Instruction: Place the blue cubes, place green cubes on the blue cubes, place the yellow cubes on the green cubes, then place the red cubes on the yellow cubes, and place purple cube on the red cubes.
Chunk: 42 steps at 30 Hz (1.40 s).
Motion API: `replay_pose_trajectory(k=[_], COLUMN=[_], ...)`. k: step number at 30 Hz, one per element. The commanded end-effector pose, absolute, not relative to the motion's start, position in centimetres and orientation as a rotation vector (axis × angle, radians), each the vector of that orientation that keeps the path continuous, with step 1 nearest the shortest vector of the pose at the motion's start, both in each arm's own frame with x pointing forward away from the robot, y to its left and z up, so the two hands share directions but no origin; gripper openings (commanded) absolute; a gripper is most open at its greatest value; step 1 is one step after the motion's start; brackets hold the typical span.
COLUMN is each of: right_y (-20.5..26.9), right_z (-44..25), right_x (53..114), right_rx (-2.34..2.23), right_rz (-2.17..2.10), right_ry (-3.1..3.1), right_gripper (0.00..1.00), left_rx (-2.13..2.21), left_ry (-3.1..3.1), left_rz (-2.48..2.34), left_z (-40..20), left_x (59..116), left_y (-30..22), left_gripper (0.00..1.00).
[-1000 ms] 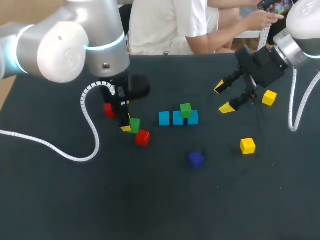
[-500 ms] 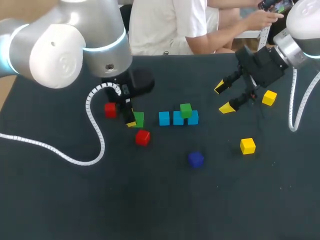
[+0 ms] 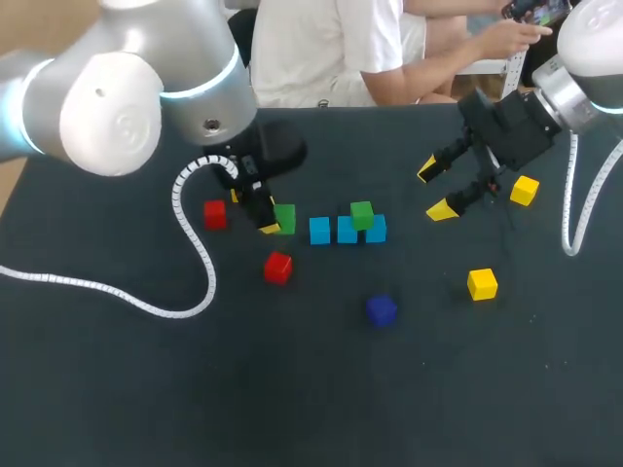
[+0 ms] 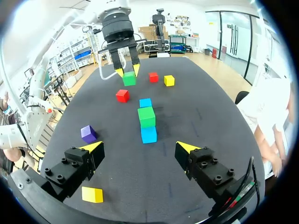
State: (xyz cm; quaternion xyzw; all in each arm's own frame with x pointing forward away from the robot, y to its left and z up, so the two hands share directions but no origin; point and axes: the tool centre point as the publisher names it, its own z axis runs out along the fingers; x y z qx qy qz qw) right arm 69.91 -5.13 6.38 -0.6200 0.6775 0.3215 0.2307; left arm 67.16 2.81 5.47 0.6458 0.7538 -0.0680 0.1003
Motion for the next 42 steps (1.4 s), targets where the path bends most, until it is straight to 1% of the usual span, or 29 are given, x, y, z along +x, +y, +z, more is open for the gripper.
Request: replay_pose_trajectory(k=[1,35,42], right_y=[-5.2,-5.2,-5.2], right_z=[6.4,6.4,6.4], right_x=[69.9,69.9,69.9], right_rx=[-1.704,-1.704,-1.704], right_rz=[0.885,0.885,0.885], right_ry=[1.861,1.861,1.861], right_gripper=[1.00,1.00,1.00], left_rx=[1.928,1.928,1.815], left_ry=[2.176,2.176,2.138], left_rz=[-0.181,-0.181,-0.161], left_z=[6.1,6.1,8.6], left_x=[67.2,67.2,66.6], left_y=[3.0,3.0,1.9], left_gripper=[0.00,0.00,0.00])
